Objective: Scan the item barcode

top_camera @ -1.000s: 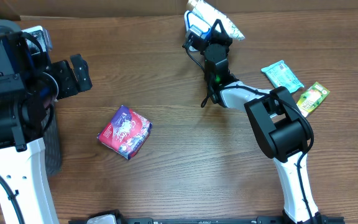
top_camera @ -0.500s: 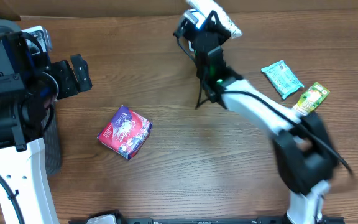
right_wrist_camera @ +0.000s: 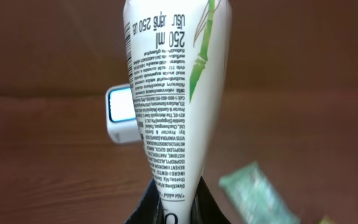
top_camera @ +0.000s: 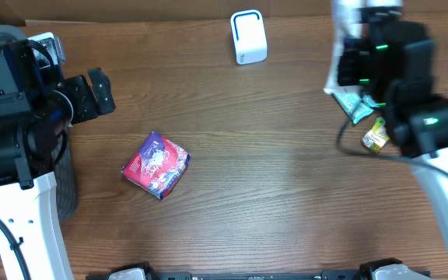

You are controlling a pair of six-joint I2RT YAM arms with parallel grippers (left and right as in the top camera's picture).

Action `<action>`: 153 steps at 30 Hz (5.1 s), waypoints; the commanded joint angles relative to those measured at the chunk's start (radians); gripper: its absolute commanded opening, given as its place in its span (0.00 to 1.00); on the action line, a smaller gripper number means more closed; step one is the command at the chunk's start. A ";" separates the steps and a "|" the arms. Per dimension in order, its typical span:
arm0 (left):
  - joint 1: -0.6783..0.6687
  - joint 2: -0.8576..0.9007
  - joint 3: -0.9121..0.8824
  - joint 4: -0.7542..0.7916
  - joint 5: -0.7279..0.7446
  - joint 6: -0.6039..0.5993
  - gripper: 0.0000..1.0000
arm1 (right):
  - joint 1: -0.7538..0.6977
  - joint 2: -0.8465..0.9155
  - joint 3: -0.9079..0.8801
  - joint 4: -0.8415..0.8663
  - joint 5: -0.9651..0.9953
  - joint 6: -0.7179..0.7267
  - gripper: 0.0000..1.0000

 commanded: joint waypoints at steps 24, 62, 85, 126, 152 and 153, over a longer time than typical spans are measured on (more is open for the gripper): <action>0.003 0.002 0.013 0.001 -0.006 -0.002 1.00 | -0.438 0.491 -0.092 0.027 -0.199 0.561 0.04; 0.003 0.002 0.013 0.001 -0.006 -0.002 1.00 | 0.097 0.455 0.058 -0.053 -0.574 0.142 0.80; 0.003 0.002 0.013 0.001 -0.006 -0.002 0.99 | 0.589 0.732 0.058 0.254 -0.543 0.158 0.82; 0.003 0.002 0.013 0.001 -0.006 -0.002 1.00 | 0.297 0.577 0.054 -0.064 -0.449 -0.127 0.05; 0.003 0.002 0.013 0.001 -0.006 -0.002 1.00 | 0.268 0.577 0.060 -0.151 -0.300 -0.828 0.82; 0.003 0.002 0.013 0.001 -0.006 -0.002 1.00 | 0.268 0.576 0.074 -0.144 -0.300 -0.756 1.00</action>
